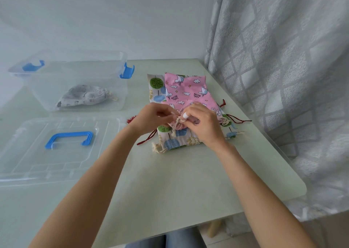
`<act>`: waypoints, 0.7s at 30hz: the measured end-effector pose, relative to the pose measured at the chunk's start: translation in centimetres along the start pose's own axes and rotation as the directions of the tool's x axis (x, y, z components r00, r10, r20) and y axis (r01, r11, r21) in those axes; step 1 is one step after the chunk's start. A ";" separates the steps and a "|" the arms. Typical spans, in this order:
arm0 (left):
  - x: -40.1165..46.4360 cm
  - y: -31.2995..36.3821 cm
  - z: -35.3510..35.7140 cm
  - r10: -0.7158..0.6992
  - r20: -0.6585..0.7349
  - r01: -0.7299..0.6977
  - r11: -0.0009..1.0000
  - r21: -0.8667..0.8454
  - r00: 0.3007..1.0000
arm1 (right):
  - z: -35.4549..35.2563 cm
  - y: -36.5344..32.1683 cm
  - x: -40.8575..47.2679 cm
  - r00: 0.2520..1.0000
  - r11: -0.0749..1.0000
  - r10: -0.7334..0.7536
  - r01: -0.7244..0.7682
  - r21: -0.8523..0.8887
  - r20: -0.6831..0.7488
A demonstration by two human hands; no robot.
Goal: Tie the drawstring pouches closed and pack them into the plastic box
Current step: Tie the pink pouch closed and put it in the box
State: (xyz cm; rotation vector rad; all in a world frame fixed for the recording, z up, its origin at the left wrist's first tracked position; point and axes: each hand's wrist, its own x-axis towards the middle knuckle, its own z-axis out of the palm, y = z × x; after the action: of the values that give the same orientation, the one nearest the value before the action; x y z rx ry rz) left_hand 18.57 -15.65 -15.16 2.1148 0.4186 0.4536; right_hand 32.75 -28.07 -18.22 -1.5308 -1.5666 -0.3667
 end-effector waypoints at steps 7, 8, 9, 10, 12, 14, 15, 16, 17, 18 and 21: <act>0.0 0.1 0.0 0.085 0.088 -0.114 0.898 0.425 0.993 | -0.1 -0.2 -0.5 0.999 0.999 -0.033 0.032 -0.030 -0.001; -0.2 0.0 0.1 0.106 0.049 -0.117 0.902 0.415 0.993 | -0.1 -0.3 -0.6 1.000 0.999 -0.020 0.019 -0.027 -0.021; -0.4 0.0 0.3 0.125 0.001 -0.116 0.914 0.390 0.992 | -0.1 -0.3 -0.8 0.999 1.000 0.000 -0.001 -0.023 -0.047; -0.6 -0.2 0.4 0.136 -0.048 -0.111 0.930 0.350 0.990 | 0.0 -0.3 -0.9 0.997 1.000 0.025 -0.026 -0.013 -0.072; -0.9 -0.5 0.9 0.120 -0.132 -0.089 0.971 0.221 0.984 | 0.1 -0.5 -1.2 0.990 0.997 0.073 -0.071 0.022 -0.119; -1.2 -0.7 1.3 0.046 -0.172 -0.040 0.998 0.038 0.984 | 0.4 -1.0 -1.4 0.982 0.995 0.101 -0.095 0.045 -0.162; -1.3 -0.7 1.5 -0.003 -0.166 -0.006 0.998 -0.055 0.986 | 0.4 -1.1 -1.6 0.978 0.994 0.109 -0.102 0.045 -0.179; -1.4 -0.8 1.7 -0.045 -0.156 0.025 0.992 -0.127 0.987 | 0.5 -1.3 -1.8 0.973 0.993 0.120 -0.113 0.046 -0.198; -1.5 -0.9 1.8 -0.076 -0.156 0.049 0.984 -0.170 0.985 | 0.6 -1.4 -1.9 0.965 0.990 0.142 -0.134 0.050 -0.222; -1.5 -1.2 1.8 -0.100 -0.170 0.067 0.979 -0.190 0.980 | 0.5 -1.4 -2.1 0.953 0.985 0.172 -0.162 0.061 -0.250; -1.7 -1.8 1.6 -0.146 -0.219 0.097 0.971 -0.219 0.965 | -0.1 -1.0 -2.4 0.929 0.968 0.249 -0.237 0.078 -0.274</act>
State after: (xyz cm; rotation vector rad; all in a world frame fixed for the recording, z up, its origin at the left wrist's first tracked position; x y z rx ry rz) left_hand 17.64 -16.60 -17.76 1.8291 0.6069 0.6490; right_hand 31.48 -29.92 -19.60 -1.5425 -1.1425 -0.3875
